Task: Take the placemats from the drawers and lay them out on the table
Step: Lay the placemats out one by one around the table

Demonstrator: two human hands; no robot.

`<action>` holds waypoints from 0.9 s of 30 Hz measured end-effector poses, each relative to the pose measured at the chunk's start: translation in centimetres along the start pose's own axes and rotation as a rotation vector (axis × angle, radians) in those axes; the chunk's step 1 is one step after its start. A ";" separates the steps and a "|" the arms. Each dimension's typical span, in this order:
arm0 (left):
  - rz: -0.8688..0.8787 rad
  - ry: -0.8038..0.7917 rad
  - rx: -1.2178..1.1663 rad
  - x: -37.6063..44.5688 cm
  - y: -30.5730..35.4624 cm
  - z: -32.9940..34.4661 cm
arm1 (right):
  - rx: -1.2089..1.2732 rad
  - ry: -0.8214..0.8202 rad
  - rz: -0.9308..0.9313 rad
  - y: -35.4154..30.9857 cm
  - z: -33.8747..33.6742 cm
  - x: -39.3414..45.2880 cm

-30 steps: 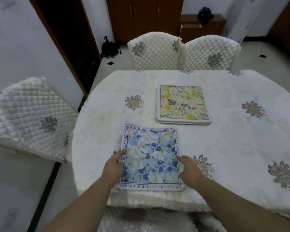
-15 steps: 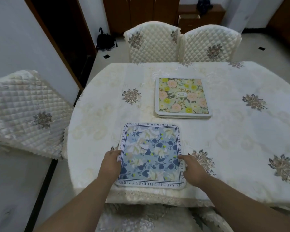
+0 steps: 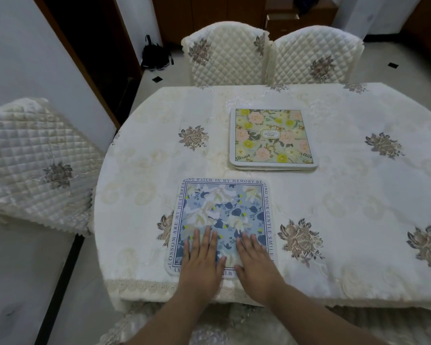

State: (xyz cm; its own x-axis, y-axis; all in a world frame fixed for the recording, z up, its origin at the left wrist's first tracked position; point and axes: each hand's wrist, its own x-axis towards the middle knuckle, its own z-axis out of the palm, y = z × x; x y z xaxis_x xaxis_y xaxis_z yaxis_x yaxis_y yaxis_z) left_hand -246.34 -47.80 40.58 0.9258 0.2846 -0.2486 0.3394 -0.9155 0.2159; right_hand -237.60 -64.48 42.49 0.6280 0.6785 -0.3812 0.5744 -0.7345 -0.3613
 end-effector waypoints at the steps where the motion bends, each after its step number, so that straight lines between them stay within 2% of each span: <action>1: 0.011 0.014 0.013 -0.2 -0.3 0.2 | -0.020 0.022 -0.010 0.4 1.1 -0.1; 6: 0.014 0.042 0.070 -1.1 -3.1 0.5 | -0.092 0.100 -0.036 2.5 2.4 -1.3; 13: -0.032 0.035 0.040 -1.6 -4.5 -0.1 | -0.092 0.129 0.064 4.4 2.0 -2.4; 21: -0.196 0.132 -0.059 0.1 -5.3 -2.1 | -0.057 0.149 0.125 6.0 1.8 -2.7; 24: -0.141 0.167 -0.091 3.7 -4.1 -3.3 | -0.037 0.169 0.162 5.2 1.4 -2.4; 27: -0.087 0.099 -0.030 5.5 -3.1 -2.1 | 0.038 0.236 0.198 4.4 -1.1 -0.2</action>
State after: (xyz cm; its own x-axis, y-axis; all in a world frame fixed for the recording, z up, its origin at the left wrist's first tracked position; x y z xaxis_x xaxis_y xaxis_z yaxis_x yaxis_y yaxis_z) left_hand -241.96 -42.75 40.49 0.9040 0.3906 -0.1736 0.4226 -0.8776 0.2262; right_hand -234.60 -67.86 41.94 0.8332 0.4980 -0.2406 0.4111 -0.8486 -0.3329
